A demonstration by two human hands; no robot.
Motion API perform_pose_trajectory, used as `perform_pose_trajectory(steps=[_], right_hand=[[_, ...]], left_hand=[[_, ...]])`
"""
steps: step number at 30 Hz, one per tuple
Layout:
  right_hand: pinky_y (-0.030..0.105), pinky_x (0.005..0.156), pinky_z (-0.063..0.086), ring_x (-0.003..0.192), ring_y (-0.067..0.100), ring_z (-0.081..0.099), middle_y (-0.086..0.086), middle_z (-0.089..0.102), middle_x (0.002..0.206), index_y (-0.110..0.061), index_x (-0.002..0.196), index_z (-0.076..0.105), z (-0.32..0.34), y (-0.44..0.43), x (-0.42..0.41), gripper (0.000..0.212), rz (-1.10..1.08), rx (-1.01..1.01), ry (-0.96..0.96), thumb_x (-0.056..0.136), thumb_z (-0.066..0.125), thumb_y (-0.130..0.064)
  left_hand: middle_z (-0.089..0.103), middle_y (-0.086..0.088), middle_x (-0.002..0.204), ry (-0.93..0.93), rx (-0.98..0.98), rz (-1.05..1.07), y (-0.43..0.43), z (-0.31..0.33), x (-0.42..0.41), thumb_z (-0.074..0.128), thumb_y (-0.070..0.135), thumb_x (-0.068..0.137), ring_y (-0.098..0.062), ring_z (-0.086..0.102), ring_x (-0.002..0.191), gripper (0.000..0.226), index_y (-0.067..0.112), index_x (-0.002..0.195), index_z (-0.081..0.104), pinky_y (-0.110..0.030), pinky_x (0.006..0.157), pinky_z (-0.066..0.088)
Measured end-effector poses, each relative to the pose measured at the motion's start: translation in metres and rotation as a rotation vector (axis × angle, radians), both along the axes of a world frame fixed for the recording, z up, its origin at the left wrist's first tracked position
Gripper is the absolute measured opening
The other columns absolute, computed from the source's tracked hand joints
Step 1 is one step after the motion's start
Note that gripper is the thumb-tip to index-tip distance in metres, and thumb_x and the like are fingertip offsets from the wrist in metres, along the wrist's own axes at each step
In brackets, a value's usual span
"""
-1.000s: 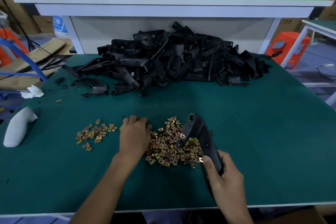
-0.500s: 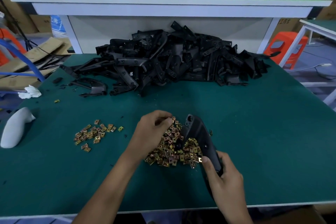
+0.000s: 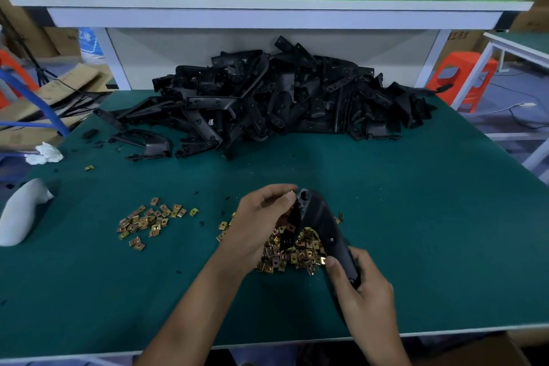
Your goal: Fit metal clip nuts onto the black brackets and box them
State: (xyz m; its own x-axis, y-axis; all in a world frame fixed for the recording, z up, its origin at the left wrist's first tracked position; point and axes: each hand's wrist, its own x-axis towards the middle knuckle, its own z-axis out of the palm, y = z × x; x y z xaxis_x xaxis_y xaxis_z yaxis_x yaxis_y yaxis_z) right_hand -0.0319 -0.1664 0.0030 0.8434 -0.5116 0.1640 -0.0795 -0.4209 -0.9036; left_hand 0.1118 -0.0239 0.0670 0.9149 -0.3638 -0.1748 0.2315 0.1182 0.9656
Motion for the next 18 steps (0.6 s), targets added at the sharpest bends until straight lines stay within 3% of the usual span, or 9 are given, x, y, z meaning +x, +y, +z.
perform_pose_trajectory(steps=[6, 9, 11, 15, 18], right_hand=[[0.034, 0.050, 0.044, 0.054, 0.015, 0.056, 0.000, 0.062, 0.065, -0.042, 0.099, 0.062, 0.0001, -0.0016, -0.0003, 0.030, 0.006, 0.004, 0.006, 0.081, 0.057, -0.065], [0.034, 0.050, 0.044, 0.053, 0.014, 0.055, 0.000, 0.062, 0.065, -0.042, 0.100, 0.063, 0.0002, -0.0019, -0.0001, 0.030, 0.020, -0.017, 0.016, 0.082, 0.058, -0.065], [0.034, 0.050, 0.044, 0.052, 0.013, 0.054, 0.000, 0.062, 0.065, -0.040, 0.100, 0.063, 0.0003, -0.0018, 0.0002, 0.029, 0.016, -0.029, 0.022, 0.083, 0.058, -0.063], [0.029, 0.051, 0.043, 0.053, 0.013, 0.056, -0.006, 0.063, 0.065, -0.038, 0.095, 0.061, 0.0025, -0.0001, 0.0013, 0.029, -0.004, -0.098, 0.045, 0.083, 0.056, -0.064], [0.032, 0.054, 0.048, 0.054, 0.013, 0.058, -0.008, 0.064, 0.066, -0.039, 0.094, 0.059, 0.0031, 0.0001, 0.0030, 0.022, -0.017, -0.137, 0.061, 0.085, 0.060, -0.059]], left_hand=[[0.075, -0.016, 0.103, 0.037, -0.005, 0.012, 0.0007, -0.0019, -0.0030, 0.070, 0.011, 0.093, -0.023, 0.068, 0.091, 0.012, 0.010, 0.102, 0.077, -0.034, 0.083, 0.055], [0.076, -0.014, 0.104, 0.045, 0.009, 0.024, 0.0003, -0.0007, -0.0057, 0.071, 0.013, 0.092, -0.029, 0.071, 0.099, 0.011, 0.011, 0.101, 0.078, -0.039, 0.092, 0.056], [0.078, -0.008, 0.100, 0.025, 0.026, 0.028, 0.0003, 0.0009, -0.0071, 0.072, 0.013, 0.092, -0.023, 0.072, 0.098, 0.010, 0.013, 0.099, 0.078, -0.033, 0.090, 0.057], [0.079, 0.003, 0.088, -0.028, 0.066, 0.082, 0.0014, 0.0023, -0.0089, 0.072, 0.011, 0.091, 0.000, 0.070, 0.076, 0.009, 0.014, 0.096, 0.079, -0.012, 0.066, 0.051], [0.078, 0.006, 0.089, -0.016, 0.091, 0.094, 0.0032, 0.0018, -0.0079, 0.072, 0.012, 0.091, 0.003, 0.068, 0.075, 0.009, 0.014, 0.098, 0.078, -0.012, 0.064, 0.049]])
